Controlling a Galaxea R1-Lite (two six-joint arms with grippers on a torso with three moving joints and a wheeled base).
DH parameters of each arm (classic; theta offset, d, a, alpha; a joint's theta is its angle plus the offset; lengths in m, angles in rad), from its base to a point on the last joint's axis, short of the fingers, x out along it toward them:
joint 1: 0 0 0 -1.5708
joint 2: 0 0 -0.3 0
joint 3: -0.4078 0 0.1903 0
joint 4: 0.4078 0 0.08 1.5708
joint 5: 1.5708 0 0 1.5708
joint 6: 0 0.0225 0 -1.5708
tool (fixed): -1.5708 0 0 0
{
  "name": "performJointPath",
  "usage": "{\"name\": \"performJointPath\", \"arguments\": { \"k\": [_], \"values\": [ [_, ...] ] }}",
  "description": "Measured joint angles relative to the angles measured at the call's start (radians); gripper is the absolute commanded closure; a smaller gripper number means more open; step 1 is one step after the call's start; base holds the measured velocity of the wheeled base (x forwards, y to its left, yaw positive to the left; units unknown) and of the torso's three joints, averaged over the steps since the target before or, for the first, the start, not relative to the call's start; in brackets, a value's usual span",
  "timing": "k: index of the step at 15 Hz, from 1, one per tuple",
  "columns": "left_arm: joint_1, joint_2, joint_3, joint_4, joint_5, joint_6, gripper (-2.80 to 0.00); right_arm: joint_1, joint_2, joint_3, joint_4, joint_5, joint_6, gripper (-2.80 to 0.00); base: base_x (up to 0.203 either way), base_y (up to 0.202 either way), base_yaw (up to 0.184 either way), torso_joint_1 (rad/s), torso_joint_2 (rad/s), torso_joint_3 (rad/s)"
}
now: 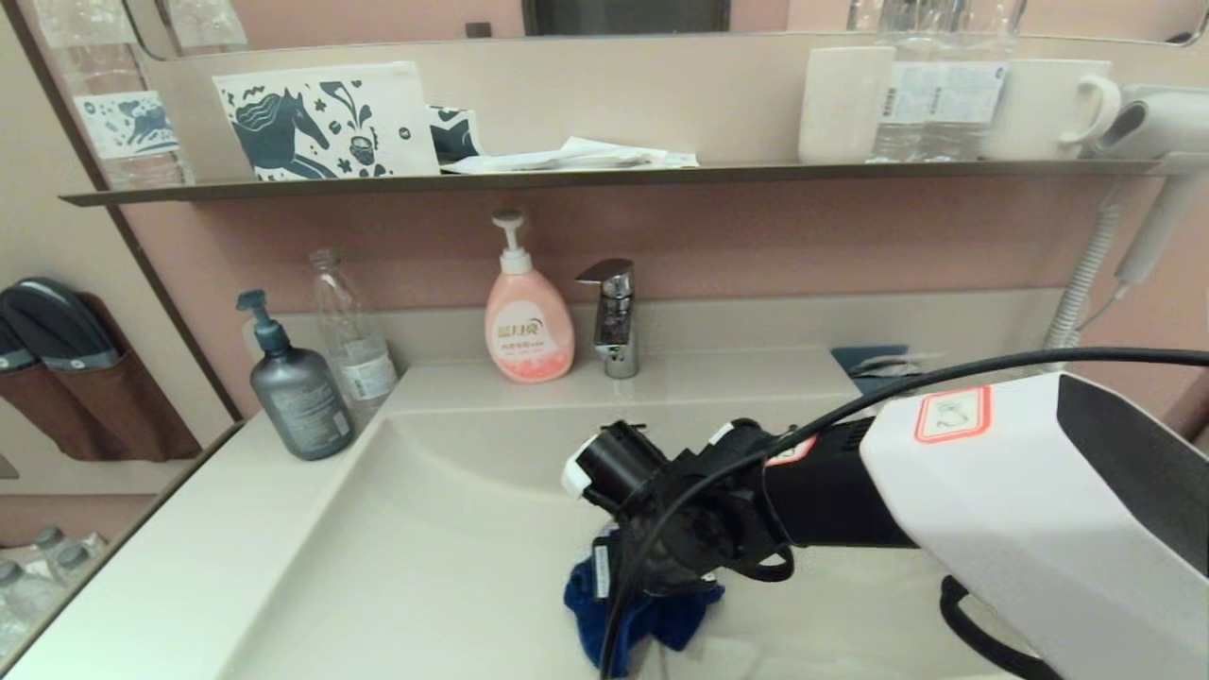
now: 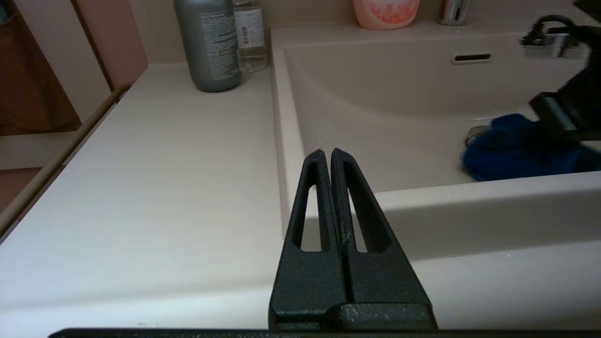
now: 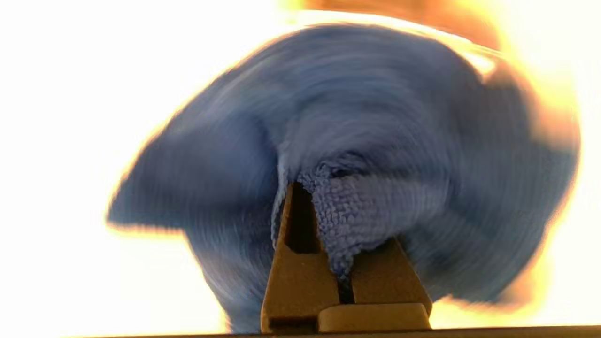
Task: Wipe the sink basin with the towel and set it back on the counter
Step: Wipe the sink
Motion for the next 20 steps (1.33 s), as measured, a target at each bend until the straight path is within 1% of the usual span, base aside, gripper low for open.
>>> {"name": "performJointPath", "arguments": {
  "k": [1,3,4,5,7,9,13,14,16,20],
  "values": [
    [0.0,0.0,0.0,0.0,0.0,0.0,0.0,0.016,0.032,-0.051,-0.028,0.004,-0.001,0.0,0.0,0.0,0.0,0.0,0.0,0.0],
    [0.0,0.0,0.0,0.0,0.0,0.0,0.0,0.034,0.1,-0.15,-0.026,0.013,-0.002,0.0,0.0,0.0,0.0,0.0,0.0,0.0],
    [0.001,0.0,0.0,-0.001,0.0,0.0,0.0,0.045,0.133,-0.196,-0.032,0.029,-0.004,0.0,0.0,0.0,0.0,0.0,0.0,0.0],
    [0.0,0.0,0.0,0.0,0.0,0.0,0.0,0.053,0.156,-0.222,-0.067,0.055,-0.006,0.0,0.0,0.0,0.0,0.0,0.0,0.0],
    [0.0,0.0,0.0,-0.001,0.0,0.0,0.0,0.069,0.19,-0.241,-0.168,0.11,-0.01,0.0,0.0,0.0,0.0,0.0,0.0,0.0],
    [0.0,0.0,0.0,-0.001,0.0,0.0,0.0,0.076,0.213,-0.245,-0.272,0.116,-0.018,0.0,0.0,0.0,0.0,0.0,0.0,0.0],
    [0.0,0.0,0.0,0.0,0.0,0.0,0.0,0.077,0.25,-0.245,-0.483,0.105,-0.089,0.0,0.0,0.0,0.0,0.0,0.0,0.0],
    [0.0,0.0,0.0,0.0,0.0,0.0,0.0,0.073,0.256,-0.245,-0.516,0.089,-0.111,0.0,0.0,0.0,0.0,0.0,0.0,0.0],
    [0.0,0.0,0.0,0.0,0.0,0.0,0.0,0.057,0.267,-0.247,-0.566,0.02,-0.194,0.0,0.0,0.0,0.0,0.0,0.0,0.0],
    [0.0,0.0,0.0,-0.001,0.0,0.0,0.0,0.012,0.271,-0.24,-0.548,-0.14,-0.311,0.0,0.0,0.0,0.0,0.0,0.0,0.0]
  ]
}}
